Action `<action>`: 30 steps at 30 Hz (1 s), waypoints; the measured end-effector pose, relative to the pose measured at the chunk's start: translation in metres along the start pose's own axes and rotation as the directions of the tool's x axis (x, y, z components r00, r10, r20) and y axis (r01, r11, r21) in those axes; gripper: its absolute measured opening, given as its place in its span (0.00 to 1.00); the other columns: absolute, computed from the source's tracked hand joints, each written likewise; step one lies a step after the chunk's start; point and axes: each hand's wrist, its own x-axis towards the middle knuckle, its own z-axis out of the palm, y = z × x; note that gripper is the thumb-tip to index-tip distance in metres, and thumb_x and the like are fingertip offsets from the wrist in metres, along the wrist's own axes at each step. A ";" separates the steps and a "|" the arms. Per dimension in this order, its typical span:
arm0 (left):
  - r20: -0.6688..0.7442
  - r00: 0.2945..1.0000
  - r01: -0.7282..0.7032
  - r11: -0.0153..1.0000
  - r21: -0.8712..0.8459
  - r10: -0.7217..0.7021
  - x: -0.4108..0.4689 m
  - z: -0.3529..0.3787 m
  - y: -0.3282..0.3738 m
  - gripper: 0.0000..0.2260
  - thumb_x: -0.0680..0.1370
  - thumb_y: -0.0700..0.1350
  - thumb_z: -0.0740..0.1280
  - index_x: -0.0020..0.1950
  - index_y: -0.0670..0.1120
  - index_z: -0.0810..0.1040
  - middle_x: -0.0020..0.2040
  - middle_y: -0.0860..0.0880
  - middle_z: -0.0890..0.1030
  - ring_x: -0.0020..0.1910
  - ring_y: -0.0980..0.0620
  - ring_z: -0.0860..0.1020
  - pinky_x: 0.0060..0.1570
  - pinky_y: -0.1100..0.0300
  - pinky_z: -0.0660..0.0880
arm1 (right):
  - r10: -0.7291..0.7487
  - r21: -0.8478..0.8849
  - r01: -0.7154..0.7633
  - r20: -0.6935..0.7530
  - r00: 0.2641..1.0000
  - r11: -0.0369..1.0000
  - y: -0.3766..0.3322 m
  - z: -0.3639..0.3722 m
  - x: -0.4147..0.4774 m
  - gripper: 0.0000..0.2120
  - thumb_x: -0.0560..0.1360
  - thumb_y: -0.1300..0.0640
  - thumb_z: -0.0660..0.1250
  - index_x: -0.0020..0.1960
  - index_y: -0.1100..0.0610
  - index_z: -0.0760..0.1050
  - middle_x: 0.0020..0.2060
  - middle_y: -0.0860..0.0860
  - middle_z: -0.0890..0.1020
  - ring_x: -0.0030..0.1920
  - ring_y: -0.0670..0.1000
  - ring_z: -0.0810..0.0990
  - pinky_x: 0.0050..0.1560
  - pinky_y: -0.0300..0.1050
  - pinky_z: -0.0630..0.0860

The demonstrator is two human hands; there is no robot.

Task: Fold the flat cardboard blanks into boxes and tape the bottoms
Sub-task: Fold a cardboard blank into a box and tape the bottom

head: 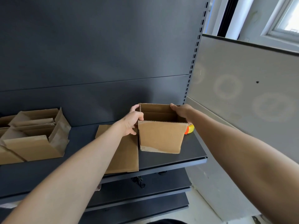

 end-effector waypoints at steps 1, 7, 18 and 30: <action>0.016 1.000 0.004 1.000 0.008 -0.004 0.000 0.000 0.000 0.34 0.75 0.37 0.60 0.75 0.61 0.54 0.74 0.43 0.61 0.69 0.34 0.63 0.67 0.30 0.59 | -0.003 -0.008 0.003 -0.025 1.000 1.000 0.000 -0.001 0.001 0.32 0.75 0.38 0.64 0.67 0.62 0.67 0.63 0.59 0.74 0.59 0.61 0.76 0.56 0.53 0.76; 0.103 0.994 0.025 1.000 0.002 -0.026 0.000 -0.007 -0.003 0.34 0.74 0.36 0.59 0.75 0.63 0.55 0.75 0.44 0.60 0.71 0.32 0.60 0.66 0.29 0.58 | 0.022 -0.008 -0.023 -0.105 0.994 1.000 -0.005 -0.007 -0.001 0.30 0.78 0.43 0.62 0.69 0.64 0.65 0.65 0.61 0.71 0.61 0.65 0.74 0.43 0.57 0.73; 0.008 1.000 -0.029 0.999 -0.028 0.030 0.000 0.001 -0.005 0.32 0.75 0.38 0.55 0.76 0.61 0.54 0.76 0.45 0.61 0.72 0.35 0.60 0.66 0.28 0.56 | 0.015 0.081 -0.011 -0.057 0.998 0.997 0.000 -0.005 -0.002 0.31 0.78 0.38 0.58 0.68 0.62 0.67 0.63 0.59 0.73 0.57 0.62 0.77 0.39 0.51 0.77; 0.031 0.999 -0.021 0.999 -0.031 0.022 0.002 -0.007 -0.007 0.34 0.74 0.37 0.55 0.76 0.62 0.53 0.74 0.44 0.63 0.67 0.32 0.67 0.66 0.30 0.60 | 0.013 0.339 -0.047 0.100 0.995 0.940 0.015 -0.018 -0.004 0.19 0.76 0.46 0.67 0.58 0.58 0.70 0.55 0.57 0.75 0.46 0.57 0.79 0.45 0.52 0.80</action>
